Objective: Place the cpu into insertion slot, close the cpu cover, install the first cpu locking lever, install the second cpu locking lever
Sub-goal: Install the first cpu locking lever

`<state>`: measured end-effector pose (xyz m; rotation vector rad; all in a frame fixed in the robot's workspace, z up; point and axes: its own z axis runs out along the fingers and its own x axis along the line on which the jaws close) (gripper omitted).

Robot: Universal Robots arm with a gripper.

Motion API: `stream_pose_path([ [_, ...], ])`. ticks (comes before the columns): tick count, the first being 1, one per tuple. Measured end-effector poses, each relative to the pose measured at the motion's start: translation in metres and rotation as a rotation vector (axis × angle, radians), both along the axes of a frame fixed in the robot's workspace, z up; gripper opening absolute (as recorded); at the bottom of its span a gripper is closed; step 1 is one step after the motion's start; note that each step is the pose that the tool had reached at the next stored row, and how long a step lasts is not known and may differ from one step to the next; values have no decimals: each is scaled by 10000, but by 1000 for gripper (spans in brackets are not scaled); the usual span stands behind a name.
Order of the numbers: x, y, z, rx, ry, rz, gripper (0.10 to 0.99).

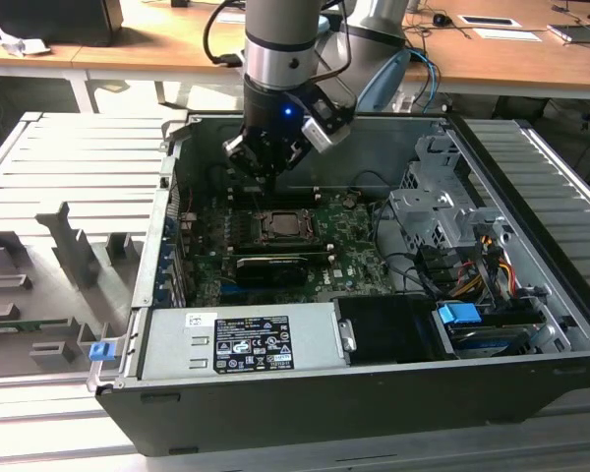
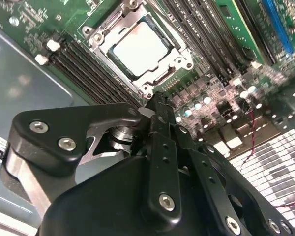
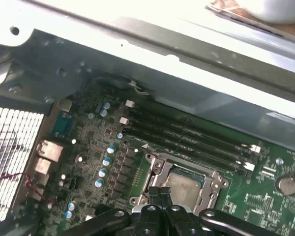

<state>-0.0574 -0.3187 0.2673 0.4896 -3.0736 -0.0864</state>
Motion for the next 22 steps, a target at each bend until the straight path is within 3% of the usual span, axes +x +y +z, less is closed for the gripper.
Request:
stream_pose_path([
  [4,-1,1,-4,0,-17,-849,106],
  [5,-23,0,-5,8,-191,-863,106],
  [6,-45,0,-6,13,-310,-864,106],
  [8,-108,1,-13,22,-442,-862,106],
  [15,-132,1,-31,0,-445,-1843,106],
  [20,-161,1,-32,3,-446,-1885,106],
  [22,-219,1,-33,8,-449,-1883,106],
])
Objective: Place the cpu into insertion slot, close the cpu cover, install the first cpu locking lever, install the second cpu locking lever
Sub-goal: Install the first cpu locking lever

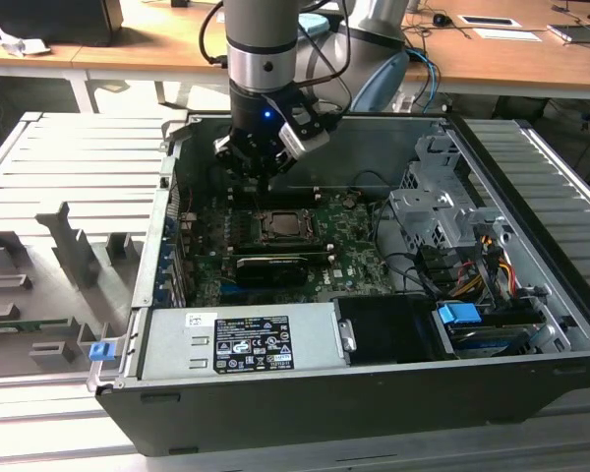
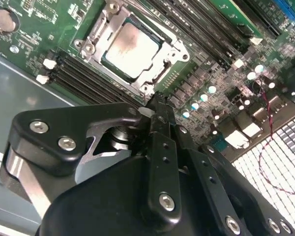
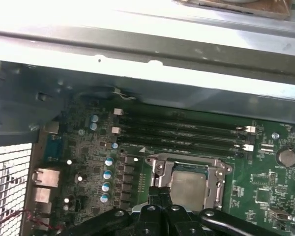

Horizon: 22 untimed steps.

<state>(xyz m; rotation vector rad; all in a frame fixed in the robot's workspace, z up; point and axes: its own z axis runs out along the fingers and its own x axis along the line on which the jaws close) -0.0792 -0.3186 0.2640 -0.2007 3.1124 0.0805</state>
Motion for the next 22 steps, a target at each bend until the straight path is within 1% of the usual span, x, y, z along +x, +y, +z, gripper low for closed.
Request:
stream_pose_path([
  [3,-77,0,0,2,-3,-2,106],
  [5,-163,0,0,4,-6,-2,106],
  [9,-238,5,-1,7,-9,-10,106],
  [15,-274,60,-13,15,-8,-77,106],
  [16,-278,87,-21,29,-7,-81,106],
  [22,-281,187,-55,65,-8,-106,106],
])
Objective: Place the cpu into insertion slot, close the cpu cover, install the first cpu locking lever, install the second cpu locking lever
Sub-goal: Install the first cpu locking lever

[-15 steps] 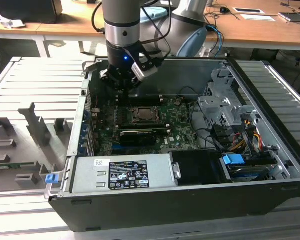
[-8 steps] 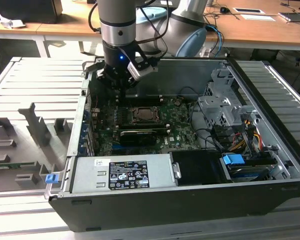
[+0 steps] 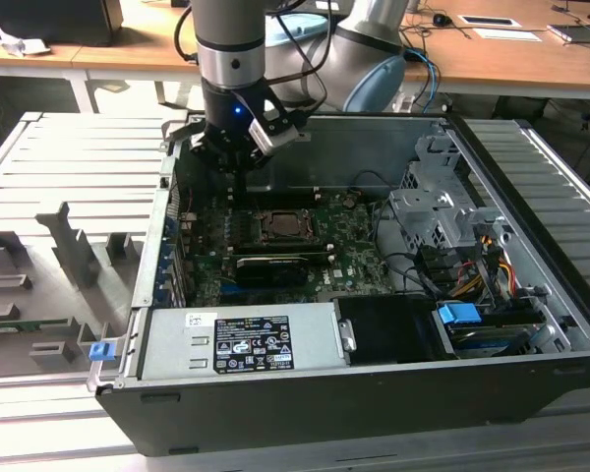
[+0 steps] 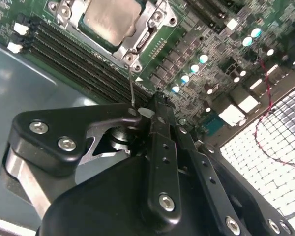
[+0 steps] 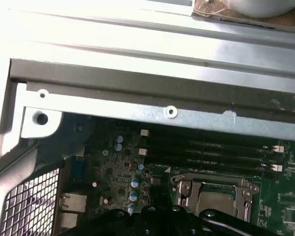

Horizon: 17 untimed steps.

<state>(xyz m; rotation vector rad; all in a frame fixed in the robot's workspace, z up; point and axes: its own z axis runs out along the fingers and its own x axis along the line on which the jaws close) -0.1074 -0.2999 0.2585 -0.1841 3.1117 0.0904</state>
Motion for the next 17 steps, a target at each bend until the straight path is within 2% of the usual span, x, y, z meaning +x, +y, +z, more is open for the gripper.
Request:
stream_pose_path([
  [5,79,22,-7,0,1,-91,106],
  [7,256,21,-13,0,1,-145,106],
  [13,368,21,-22,0,0,-217,106],
  [14,408,22,-26,1,0,-237,106],
  [17,429,21,-26,0,0,-243,106],
])
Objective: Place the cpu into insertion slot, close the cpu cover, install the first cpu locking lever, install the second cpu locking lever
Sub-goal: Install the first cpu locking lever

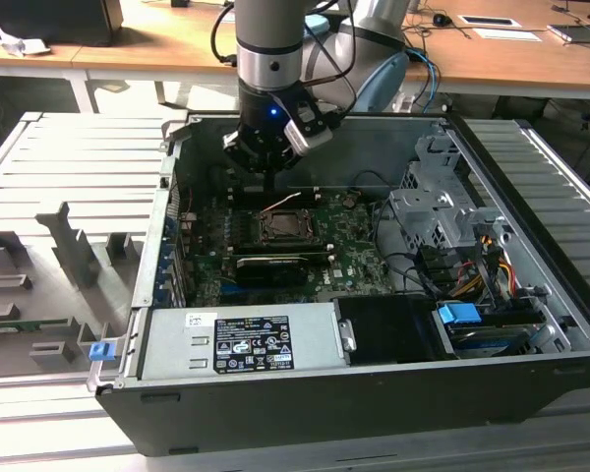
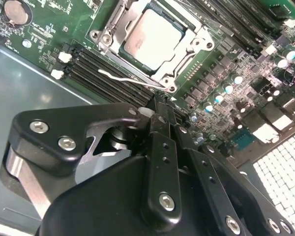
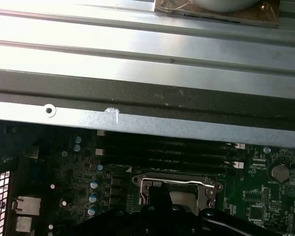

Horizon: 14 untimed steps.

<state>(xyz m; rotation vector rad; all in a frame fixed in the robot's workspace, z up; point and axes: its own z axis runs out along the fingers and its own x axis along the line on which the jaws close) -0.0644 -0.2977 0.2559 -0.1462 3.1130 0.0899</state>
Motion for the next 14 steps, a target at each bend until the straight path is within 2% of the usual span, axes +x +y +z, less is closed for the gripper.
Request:
stream_pose_path([
  [14,56,0,-2,0,1,0,106],
])
